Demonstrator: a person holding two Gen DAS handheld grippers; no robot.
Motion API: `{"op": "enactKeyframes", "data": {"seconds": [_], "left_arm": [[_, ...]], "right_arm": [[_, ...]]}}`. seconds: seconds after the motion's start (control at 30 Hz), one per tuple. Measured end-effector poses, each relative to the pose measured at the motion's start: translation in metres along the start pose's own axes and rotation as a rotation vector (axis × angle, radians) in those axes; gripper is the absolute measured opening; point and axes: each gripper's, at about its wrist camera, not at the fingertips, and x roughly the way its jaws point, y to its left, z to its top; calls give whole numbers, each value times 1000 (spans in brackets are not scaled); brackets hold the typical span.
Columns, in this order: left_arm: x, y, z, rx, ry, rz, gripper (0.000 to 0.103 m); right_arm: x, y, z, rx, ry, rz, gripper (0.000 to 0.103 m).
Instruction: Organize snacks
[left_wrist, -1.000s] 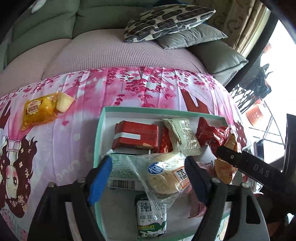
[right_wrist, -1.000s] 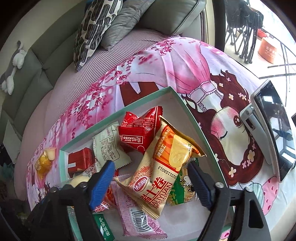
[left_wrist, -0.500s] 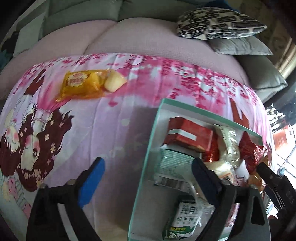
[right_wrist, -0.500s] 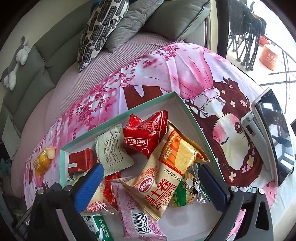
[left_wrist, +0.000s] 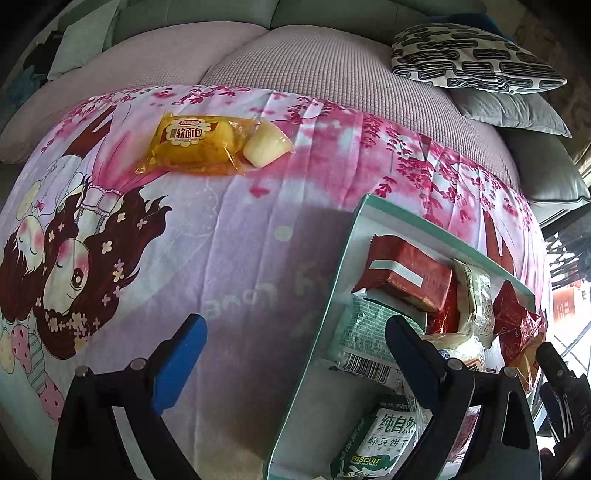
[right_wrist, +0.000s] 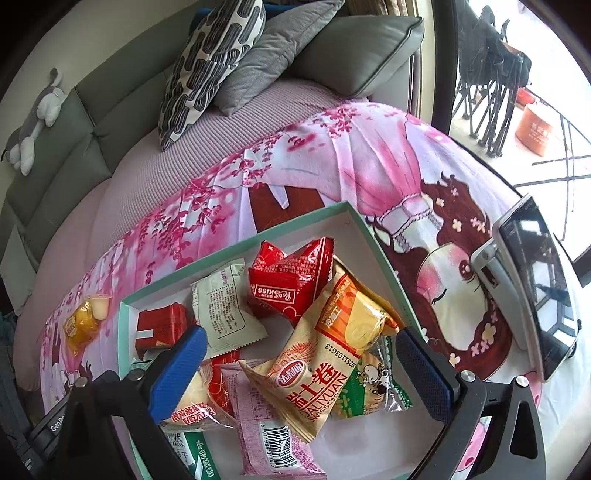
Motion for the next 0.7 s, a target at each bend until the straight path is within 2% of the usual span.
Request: {"op": "enactKeyframes", "data": {"seconds": [0.23, 0.43, 0.57, 0.7], "left_arm": [[-3, 6, 4, -27, -3, 16, 97], [-5, 20, 6, -68, 5, 18, 97], [-6, 36, 11, -107, 4, 28, 97], [-7, 52, 18, -122, -21, 82, 97]], "right_arm": [[-20, 16, 3, -76, -96, -9, 103], [-22, 35, 0, -116, -93, 25, 103], [-25, 58, -8, -173, -91, 79, 103], [-20, 86, -22, -239, -60, 136, 103]]}}
